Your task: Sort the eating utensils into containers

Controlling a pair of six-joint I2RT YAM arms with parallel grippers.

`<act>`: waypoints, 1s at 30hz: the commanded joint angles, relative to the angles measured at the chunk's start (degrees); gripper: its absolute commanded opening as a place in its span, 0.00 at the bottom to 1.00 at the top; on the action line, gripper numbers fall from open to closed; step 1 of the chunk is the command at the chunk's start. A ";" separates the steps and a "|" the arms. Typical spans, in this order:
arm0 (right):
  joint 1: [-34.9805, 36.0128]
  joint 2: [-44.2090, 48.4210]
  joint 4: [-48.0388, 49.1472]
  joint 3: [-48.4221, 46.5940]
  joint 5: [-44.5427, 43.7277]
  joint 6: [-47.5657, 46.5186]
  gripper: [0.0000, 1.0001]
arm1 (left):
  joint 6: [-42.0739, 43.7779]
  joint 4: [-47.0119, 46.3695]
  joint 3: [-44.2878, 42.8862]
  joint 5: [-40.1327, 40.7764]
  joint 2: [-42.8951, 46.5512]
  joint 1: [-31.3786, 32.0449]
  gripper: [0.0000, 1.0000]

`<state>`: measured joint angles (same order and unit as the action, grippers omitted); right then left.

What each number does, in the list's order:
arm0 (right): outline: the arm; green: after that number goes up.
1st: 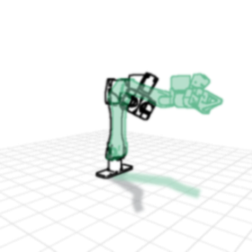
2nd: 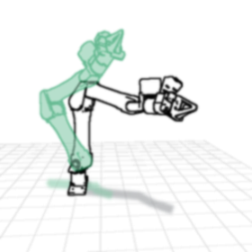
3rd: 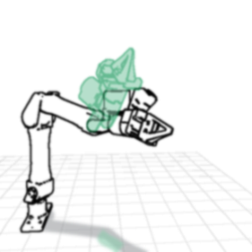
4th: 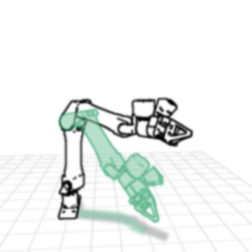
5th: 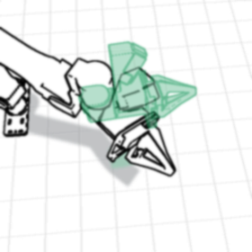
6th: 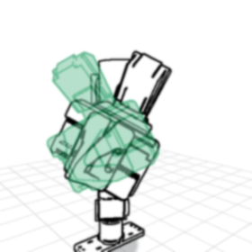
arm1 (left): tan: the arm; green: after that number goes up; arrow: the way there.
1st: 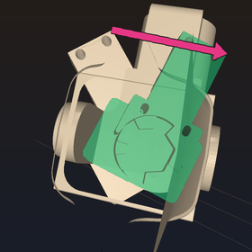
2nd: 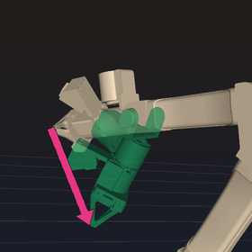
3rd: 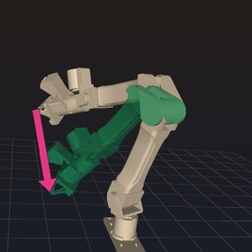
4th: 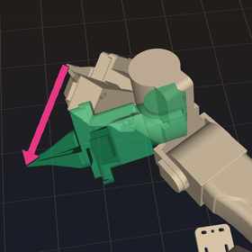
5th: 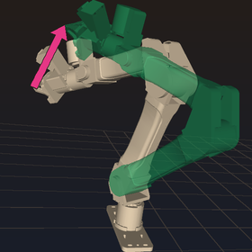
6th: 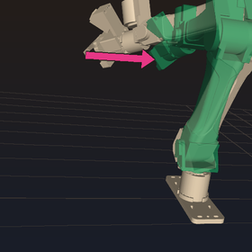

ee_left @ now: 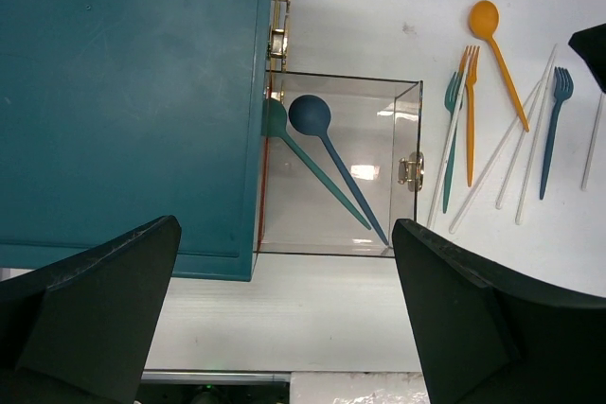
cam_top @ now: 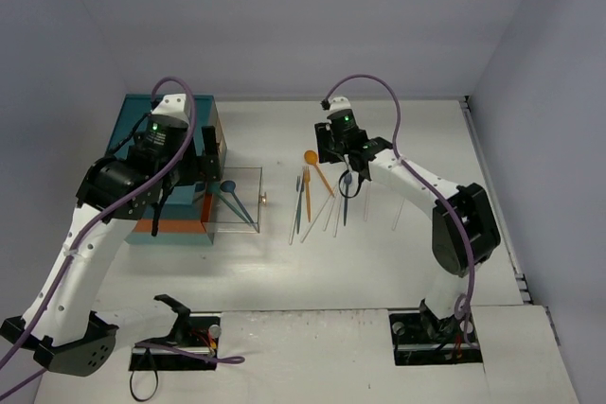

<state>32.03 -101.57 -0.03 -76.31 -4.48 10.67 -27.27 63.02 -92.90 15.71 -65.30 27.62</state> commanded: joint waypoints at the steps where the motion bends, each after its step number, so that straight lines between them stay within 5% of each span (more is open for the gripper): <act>1: -0.25 -4.45 0.15 -2.90 4.22 -5.38 0.43 | -0.39 -2.57 -2.77 -0.42 0.47 -0.46 0.94; 10: -0.96 -12.74 -1.38 -6.47 6.91 -6.76 0.43 | -0.56 -2.11 -0.95 -0.33 3.10 -0.46 0.94; 17: -1.01 -18.17 -1.29 -9.32 4.73 -7.02 0.30 | -0.76 -2.11 0.25 -0.92 4.69 -0.46 0.94; 23: -1.10 -19.13 -1.35 -11.20 3.10 -8.31 0.02 | -0.60 -2.11 0.55 -0.66 5.02 -0.55 0.94; 30: -0.42 -11.34 -1.38 -12.11 3.90 -8.75 0.00 | -0.55 -2.20 -0.21 -0.69 4.26 -0.55 0.94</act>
<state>31.42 -121.43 -2.25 -85.46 0.09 2.77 -27.50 63.02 -92.03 14.90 -60.66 27.62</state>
